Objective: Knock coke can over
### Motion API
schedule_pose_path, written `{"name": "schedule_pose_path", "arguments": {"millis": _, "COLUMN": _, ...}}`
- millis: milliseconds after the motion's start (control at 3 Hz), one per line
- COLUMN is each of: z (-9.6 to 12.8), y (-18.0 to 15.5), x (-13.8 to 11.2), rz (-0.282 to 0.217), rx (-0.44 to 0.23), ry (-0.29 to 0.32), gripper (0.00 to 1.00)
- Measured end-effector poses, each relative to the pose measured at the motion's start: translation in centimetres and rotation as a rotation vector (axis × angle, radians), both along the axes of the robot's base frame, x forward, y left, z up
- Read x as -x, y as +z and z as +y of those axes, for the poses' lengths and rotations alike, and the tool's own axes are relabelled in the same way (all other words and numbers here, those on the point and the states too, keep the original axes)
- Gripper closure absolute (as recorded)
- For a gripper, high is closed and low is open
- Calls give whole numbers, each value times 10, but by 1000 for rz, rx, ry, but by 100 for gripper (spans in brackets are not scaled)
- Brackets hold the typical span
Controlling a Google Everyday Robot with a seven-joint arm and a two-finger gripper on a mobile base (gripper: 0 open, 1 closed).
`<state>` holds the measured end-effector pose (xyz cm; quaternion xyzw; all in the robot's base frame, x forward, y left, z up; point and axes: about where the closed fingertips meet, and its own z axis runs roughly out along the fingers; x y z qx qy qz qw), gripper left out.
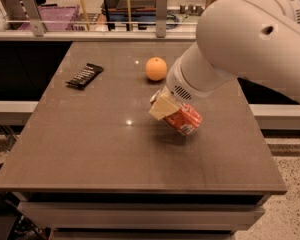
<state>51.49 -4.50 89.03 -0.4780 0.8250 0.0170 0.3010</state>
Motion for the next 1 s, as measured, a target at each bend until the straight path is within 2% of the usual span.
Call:
{"name": "schedule_pose_path", "arguments": {"millis": 333, "z": 4, "y": -13, "x": -2, "rz": 18, "rx": 18, "ry": 10, "gripper": 100}}
{"name": "schedule_pose_path", "arguments": {"millis": 667, "z": 17, "y": -27, "x": -10, "rz": 12, "rx": -8, "ry": 46, "gripper": 100}}
{"name": "schedule_pose_path", "arguments": {"millis": 1000, "z": 31, "y": -40, "x": -19, "rz": -16, "rx": -65, "ry": 90, "gripper": 100}}
